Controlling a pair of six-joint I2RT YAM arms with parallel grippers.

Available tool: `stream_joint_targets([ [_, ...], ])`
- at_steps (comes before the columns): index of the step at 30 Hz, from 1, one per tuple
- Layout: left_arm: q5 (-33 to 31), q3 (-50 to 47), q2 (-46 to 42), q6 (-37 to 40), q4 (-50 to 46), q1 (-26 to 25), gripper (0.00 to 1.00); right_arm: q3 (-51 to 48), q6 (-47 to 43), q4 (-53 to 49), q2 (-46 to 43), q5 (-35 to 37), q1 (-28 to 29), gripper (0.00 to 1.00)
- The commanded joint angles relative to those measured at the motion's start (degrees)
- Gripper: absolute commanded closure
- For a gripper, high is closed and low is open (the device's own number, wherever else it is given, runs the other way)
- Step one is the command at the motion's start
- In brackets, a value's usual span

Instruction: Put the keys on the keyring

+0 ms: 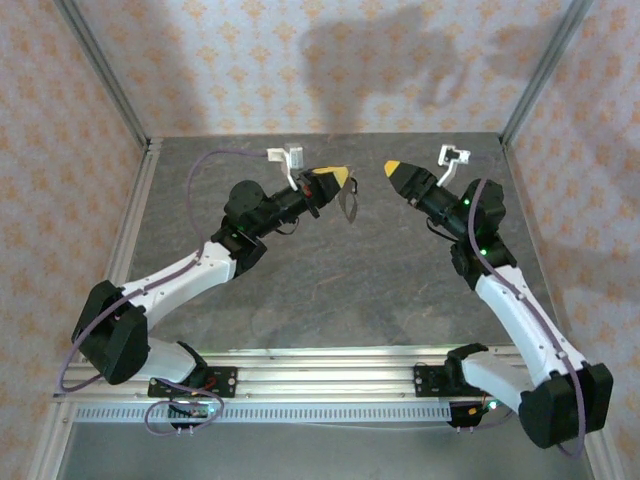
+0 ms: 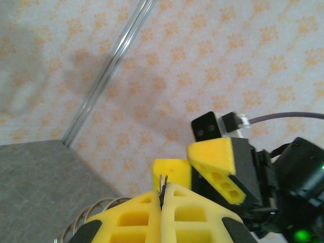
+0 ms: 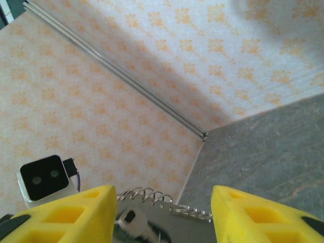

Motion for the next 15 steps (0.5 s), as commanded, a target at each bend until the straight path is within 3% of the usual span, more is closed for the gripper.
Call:
stream_joint_targets([
  [1, 1.6, -0.6, 0.6, -6.1, 9.7, 1.0, 1.0, 2.2, 4.9, 13.1, 2.6, -2.5, 0.6, 0.46],
  [15, 2.0, 1.0, 6.0, -19.8, 20.2, 3.2, 1.0, 5.7, 3.4, 17.9, 8.2, -2.9, 7.1, 0.44],
])
